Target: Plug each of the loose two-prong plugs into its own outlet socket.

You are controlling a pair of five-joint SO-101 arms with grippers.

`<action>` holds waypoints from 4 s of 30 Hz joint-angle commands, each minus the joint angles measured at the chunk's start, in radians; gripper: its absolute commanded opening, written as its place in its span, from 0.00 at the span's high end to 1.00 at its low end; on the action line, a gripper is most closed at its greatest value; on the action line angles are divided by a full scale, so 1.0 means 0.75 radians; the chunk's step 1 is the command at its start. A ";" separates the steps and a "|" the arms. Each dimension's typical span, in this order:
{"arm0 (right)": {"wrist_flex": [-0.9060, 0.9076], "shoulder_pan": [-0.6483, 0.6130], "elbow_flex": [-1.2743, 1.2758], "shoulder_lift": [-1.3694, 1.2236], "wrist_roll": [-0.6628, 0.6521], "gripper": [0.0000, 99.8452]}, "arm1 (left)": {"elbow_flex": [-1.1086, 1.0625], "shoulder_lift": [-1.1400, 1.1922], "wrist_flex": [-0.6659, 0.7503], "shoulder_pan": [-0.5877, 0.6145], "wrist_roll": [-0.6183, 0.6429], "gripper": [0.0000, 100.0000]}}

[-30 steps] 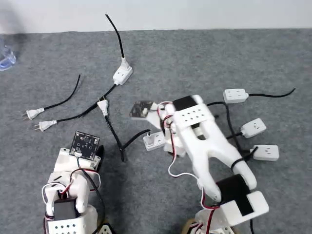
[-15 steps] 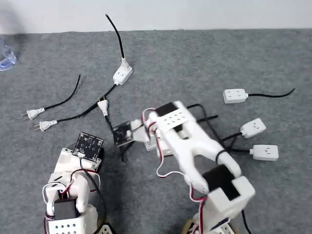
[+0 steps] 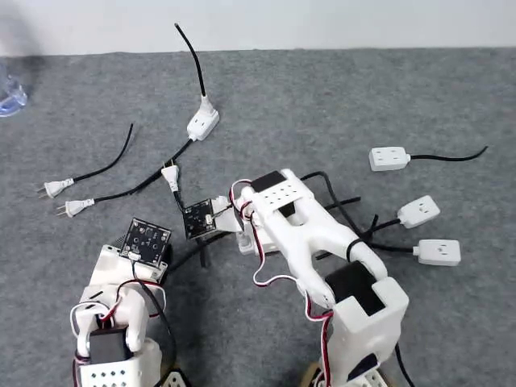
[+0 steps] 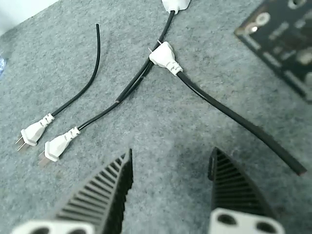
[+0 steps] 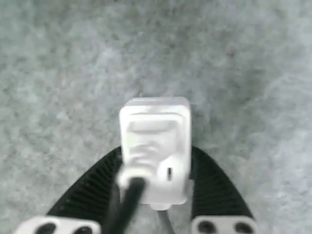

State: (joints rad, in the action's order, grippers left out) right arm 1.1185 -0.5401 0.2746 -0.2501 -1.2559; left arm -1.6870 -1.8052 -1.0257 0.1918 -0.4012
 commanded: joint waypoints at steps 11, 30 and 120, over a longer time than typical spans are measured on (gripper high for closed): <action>-0.007 0.218 -0.509 0.228 0.131 0.99 | 0.007 -0.016 -0.002 -0.008 -0.012 0.76; -1.098 0.490 -0.573 -0.312 0.407 0.95 | 0.007 -0.016 0.000 -0.008 -0.012 0.76; 0.265 1.560 -0.096 0.181 0.804 0.64 | 0.007 -0.016 0.004 -0.008 -0.006 0.76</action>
State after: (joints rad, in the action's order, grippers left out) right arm 1.3533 0.6091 0.2041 -0.1289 -0.6299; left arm -1.6870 -1.8052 -1.0257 0.1918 -0.4012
